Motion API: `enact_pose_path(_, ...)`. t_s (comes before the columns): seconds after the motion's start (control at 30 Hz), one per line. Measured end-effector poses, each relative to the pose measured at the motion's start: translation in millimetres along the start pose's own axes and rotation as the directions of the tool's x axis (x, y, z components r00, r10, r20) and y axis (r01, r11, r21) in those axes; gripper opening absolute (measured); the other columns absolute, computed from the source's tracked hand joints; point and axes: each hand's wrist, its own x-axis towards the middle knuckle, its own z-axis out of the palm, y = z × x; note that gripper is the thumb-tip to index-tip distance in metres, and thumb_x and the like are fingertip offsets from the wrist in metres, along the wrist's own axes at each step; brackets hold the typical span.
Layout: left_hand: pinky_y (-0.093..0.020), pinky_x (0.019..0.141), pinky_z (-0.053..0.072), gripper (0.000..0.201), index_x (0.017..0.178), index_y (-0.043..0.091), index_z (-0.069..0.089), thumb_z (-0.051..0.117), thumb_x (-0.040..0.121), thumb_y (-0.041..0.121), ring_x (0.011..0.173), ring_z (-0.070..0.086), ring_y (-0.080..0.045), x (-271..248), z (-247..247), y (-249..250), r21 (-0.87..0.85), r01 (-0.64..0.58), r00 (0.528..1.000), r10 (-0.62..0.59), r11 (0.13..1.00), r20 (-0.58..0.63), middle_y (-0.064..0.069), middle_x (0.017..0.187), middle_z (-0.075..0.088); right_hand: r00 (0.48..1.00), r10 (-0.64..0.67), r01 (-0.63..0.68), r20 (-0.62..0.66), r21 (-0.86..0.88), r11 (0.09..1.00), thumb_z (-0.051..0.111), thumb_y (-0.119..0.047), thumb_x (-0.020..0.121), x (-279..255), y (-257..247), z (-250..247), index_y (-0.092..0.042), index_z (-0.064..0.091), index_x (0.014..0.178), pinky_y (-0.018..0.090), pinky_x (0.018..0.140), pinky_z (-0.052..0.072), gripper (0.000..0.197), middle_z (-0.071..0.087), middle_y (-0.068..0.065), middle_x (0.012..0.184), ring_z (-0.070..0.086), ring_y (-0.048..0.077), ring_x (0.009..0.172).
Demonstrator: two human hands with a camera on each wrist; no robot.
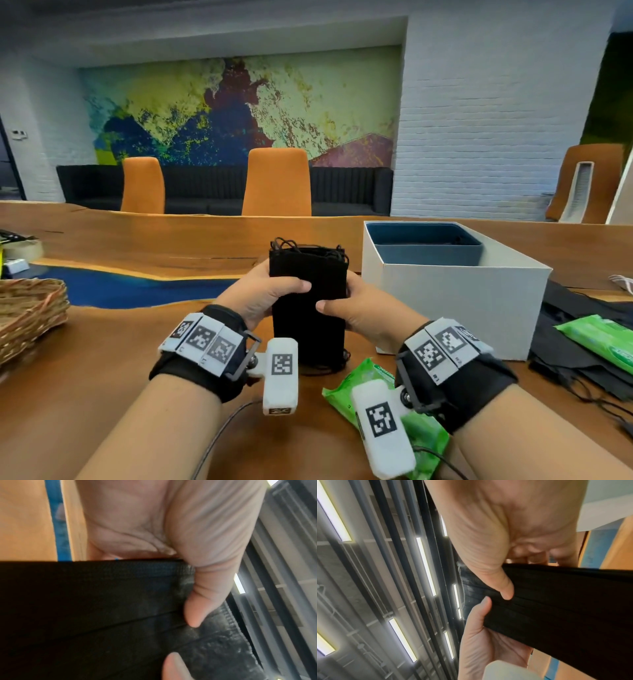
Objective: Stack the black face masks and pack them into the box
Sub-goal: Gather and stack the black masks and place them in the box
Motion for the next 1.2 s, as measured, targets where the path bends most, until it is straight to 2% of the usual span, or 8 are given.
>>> enact_pose_path(0.2,-0.033,0.082,0.054,0.043,0.113,0.02,0.063,0.075,0.073,0.011,0.101,0.067,-0.018,7.1,12.4,-8.1,-0.018,0.0,0.999,0.001,1.0,0.04,-0.003,0.106,0.072,0.999,0.021,-0.021,-0.042,-0.002,1.0,0.08,-0.045,0.047,4.8,7.3,4.2,-0.027,0.043,0.133,0.043,0.096,0.051,0.095,0.063,0.002,0.12,0.062,0.02,0.11)
enact_pose_path(0.4,-0.046,0.093,0.05,0.031,0.114,0.011,0.063,0.065,0.084,0.007,0.106,0.064,-0.03,9.6,8.6,-10.0,-0.104,-0.029,0.996,0.02,0.994,-0.093,-0.013,0.109,0.07,0.999,0.013,-0.018,-0.05,-0.096,0.995,0.074,-0.024,0.078,-1.9,4.4,1.8,-0.032,0.059,0.101,0.045,0.098,0.05,0.029,0.068,0.004,0.11,0.064,0.022,0.105)
enact_pose_path(0.5,-0.046,0.09,0.05,0.025,0.112,0.015,0.062,0.06,0.088,0.012,0.107,0.063,-0.029,11.1,1.8,4.0,-0.258,-0.125,0.976,0.072,0.958,-0.204,-0.01,0.11,0.069,1.0,0.02,-0.022,-0.022,-0.123,0.992,0.072,-0.028,0.082,-3.2,2.3,-2.7,-0.029,0.062,0.106,0.043,0.094,0.053,0.026,0.071,0.003,0.105,0.067,0.022,0.099)
enact_pose_path(0.7,-0.034,0.069,0.054,0.038,0.125,0.009,0.058,0.052,0.096,0.033,0.095,0.068,-0.02,19.1,-1.0,29.9,-0.505,-0.175,0.946,0.002,0.845,-0.324,-0.008,0.112,0.069,0.996,-0.012,0.033,-0.089,0.235,0.971,0.064,-0.018,0.09,-7.7,-7.8,-10.8,-0.013,0.059,0.121,0.042,0.092,0.049,0.032,0.071,0.005,0.098,0.066,0.019,0.089)
enact_pose_path(0.8,-0.037,0.072,0.055,0.037,0.121,0.007,0.059,0.051,0.096,0.034,0.094,0.068,-0.021,21.7,14.7,37.8,-0.534,-0.201,0.937,0.002,0.821,-0.349,-0.009,0.111,0.069,0.989,-0.013,0.07,-0.148,0.385,0.92,0.061,-0.021,0.092,-11.8,-20.7,-10.3,-0.015,0.054,0.125,0.045,0.093,0.052,0.035,0.068,0.012,0.113,0.065,0.025,0.099)
enact_pose_path(0.93,-0.044,0.087,0.054,0.033,0.103,0.012,0.066,0.055,0.093,0.042,0.095,0.068,-0.024,21.2,36.7,49.1,-0.505,-0.198,0.927,-0.007,0.84,-0.375,-0.007,0.106,0.072,0.96,-0.051,0.186,-0.277,0.485,0.855,0.054,-0.014,0.096,-23.0,-39.1,-8.9,-0.015,0.051,0.123,0.039,0.072,0.059,0.028,0.063,0.013,0.116,0.065,0.022,0.093)
enact_pose_path(1.07,-0.028,0.059,0.056,0.018,0.105,0.011,0.06,0.056,0.095,0.025,0.083,0.066,-0.018,13.5,60.4,66.2,-0.531,-0.2,0.951,0.032,0.823,-0.309,-0.006,0.095,0.069,0.881,-0.061,0.296,-0.469,0.446,0.845,0.052,-0.015,0.097,-44.8,-54.2,-32.9,-0.021,0.056,0.101,0.024,0.054,0.055,0.008,0.063,0.006,0.102,0.063,0.014,0.077)
enact_pose_path(1.2,-0.023,0.056,0.056,0.012,0.106,0.013,0.056,0.056,0.094,0.01,0.08,0.064,-0.016,4.9,75.2,72.2,-0.337,-0.186,0.97,0.117,0.923,-0.213,-0.008,0.096,0.066,0.787,0.041,0.324,-0.615,0.469,0.821,0.052,-0.019,0.098,-77.6,-65.2,-82.8,-0.018,0.053,0.089,0.016,0.043,0.048,0.009,0.059,0.005,0.089,0.057,0.015,0.068)
